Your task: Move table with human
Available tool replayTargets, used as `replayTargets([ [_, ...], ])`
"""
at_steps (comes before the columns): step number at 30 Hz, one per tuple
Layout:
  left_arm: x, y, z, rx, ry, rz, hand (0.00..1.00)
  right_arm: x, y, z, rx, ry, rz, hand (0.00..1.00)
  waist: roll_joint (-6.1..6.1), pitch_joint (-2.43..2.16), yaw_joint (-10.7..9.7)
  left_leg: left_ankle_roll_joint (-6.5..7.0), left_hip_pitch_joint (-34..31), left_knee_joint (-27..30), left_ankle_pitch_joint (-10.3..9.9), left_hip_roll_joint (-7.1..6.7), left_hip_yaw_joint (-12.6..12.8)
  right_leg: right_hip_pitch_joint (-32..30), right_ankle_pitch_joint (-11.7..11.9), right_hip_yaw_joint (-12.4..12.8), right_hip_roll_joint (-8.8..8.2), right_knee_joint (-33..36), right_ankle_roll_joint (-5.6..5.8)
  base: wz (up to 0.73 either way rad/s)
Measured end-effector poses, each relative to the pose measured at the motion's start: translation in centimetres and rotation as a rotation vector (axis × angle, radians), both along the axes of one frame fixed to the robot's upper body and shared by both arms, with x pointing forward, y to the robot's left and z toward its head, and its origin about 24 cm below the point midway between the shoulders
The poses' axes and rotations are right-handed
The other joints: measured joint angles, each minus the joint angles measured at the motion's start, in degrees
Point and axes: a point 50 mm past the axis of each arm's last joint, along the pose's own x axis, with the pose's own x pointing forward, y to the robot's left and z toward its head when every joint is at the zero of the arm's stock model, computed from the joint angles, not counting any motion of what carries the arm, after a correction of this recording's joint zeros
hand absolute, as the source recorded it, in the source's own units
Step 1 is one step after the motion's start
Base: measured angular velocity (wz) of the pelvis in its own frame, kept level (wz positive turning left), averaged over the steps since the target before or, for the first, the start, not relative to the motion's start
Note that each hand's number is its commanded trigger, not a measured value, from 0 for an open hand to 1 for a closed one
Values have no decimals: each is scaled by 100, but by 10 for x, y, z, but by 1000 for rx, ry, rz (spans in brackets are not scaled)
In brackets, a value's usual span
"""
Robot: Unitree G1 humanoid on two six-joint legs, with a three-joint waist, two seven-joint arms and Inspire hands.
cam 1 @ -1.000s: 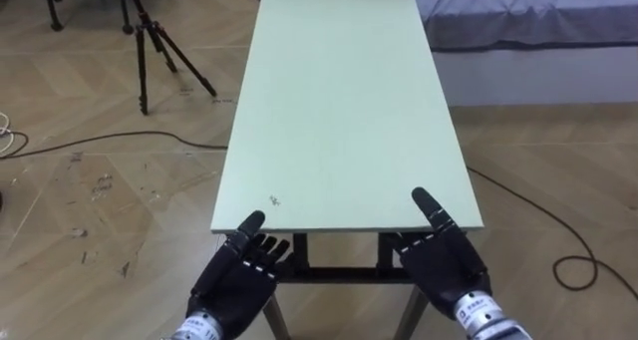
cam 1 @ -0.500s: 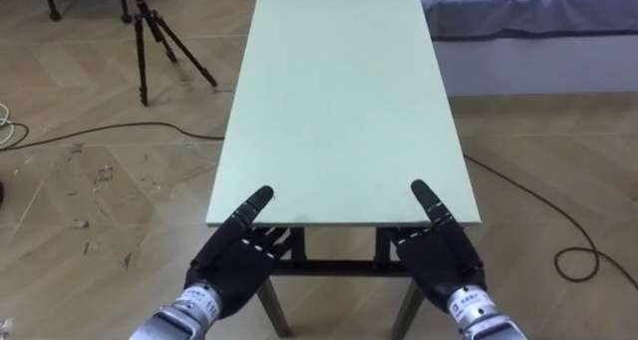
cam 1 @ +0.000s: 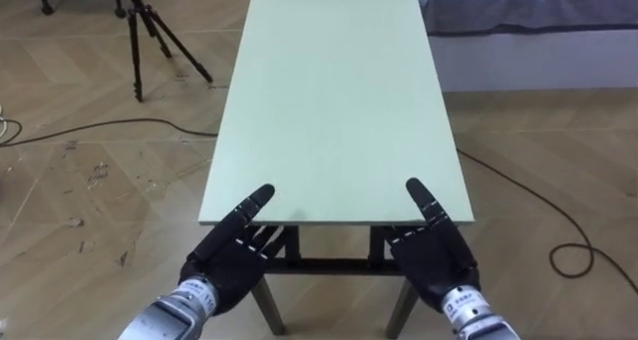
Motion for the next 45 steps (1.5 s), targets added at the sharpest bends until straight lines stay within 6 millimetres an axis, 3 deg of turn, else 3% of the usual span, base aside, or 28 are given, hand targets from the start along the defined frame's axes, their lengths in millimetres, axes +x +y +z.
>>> replayTargets([
  [6,-3,-2,-7,-12,35,10,100,-3,5,-7,-10,94,-11,100,27,38,36,-1,-96,-5,1,-4,-3,-101,0,26,-1,-13,0,-1],
  [31,-7,-4,-14,-3,73,13,100,-3,9,-8,-42,113,-3,100,67,22,25,0,-38,-49,1,-19,-6,-94,-1,124,1,-19,1,-1],
  [40,-7,-3,-12,-7,49,12,100,-1,11,-7,-34,103,-3,100,24,-65,21,1,56,-12,1,-13,-5,7,0,109,0,8,1,0],
  [45,-3,-3,-8,-9,25,12,100,2,11,-5,-18,91,-11,100,23,-86,-21,1,64,-16,1,-2,-4,10,16,101,11,23,-12,0],
])
